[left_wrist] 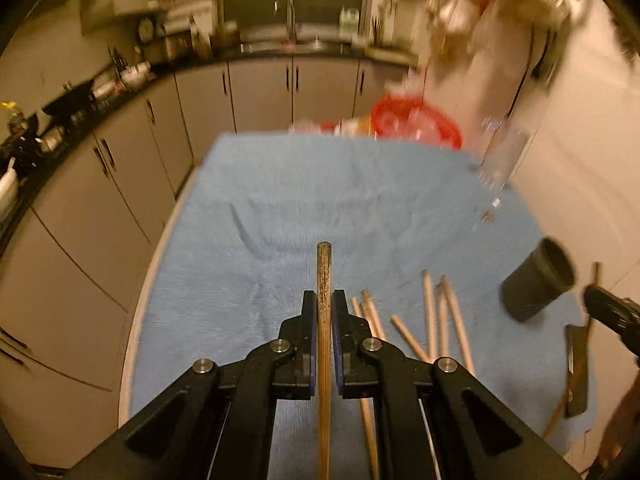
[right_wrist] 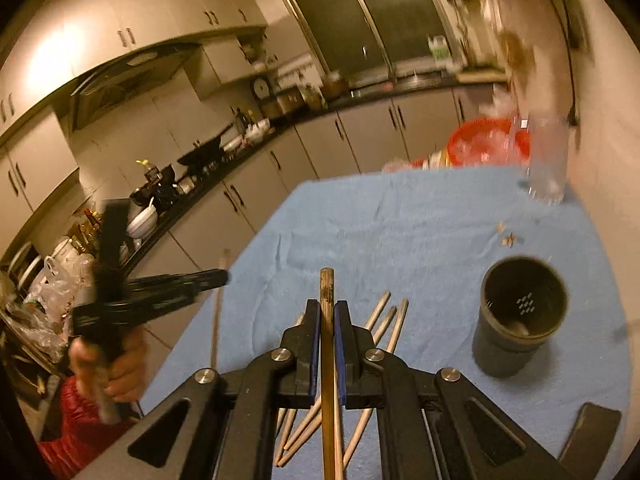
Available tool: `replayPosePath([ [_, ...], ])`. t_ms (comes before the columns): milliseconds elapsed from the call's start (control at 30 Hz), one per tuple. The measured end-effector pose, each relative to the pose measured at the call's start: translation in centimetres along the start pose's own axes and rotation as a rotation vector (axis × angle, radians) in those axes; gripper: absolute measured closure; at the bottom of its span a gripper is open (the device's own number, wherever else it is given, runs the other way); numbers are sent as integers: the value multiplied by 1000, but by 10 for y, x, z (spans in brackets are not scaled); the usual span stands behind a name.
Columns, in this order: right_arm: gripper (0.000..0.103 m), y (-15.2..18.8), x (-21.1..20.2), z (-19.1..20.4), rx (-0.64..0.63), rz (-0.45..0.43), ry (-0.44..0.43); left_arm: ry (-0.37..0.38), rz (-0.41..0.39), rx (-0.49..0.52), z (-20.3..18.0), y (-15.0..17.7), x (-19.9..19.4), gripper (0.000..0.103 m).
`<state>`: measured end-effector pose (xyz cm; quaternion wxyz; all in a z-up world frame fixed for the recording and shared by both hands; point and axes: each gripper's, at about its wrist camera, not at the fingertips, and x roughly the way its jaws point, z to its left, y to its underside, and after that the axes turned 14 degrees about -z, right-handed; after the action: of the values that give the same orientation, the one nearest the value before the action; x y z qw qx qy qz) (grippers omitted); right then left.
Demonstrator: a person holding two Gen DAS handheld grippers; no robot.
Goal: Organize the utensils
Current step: 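Lift the chopsticks and carry them toward the black holder with both tools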
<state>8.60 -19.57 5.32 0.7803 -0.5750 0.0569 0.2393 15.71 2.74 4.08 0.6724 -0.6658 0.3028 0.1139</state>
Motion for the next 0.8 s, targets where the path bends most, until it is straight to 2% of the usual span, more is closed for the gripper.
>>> replayPosePath([
  [167,96,-5,-22,12,-29,-68,8,18,-80,-16,-9,-11,-40,96],
  [367,96,-12,-40,7,6,-117,14,42,-147,6,-16,-21,-77,96],
  [600,96,-22,-48,-2,40,-171,20,59,-167,29,-32,-32,-79,96],
  [800,96,-34,-59,-18,63,-249,64,88,-162,30,-46,-42,-82,96],
])
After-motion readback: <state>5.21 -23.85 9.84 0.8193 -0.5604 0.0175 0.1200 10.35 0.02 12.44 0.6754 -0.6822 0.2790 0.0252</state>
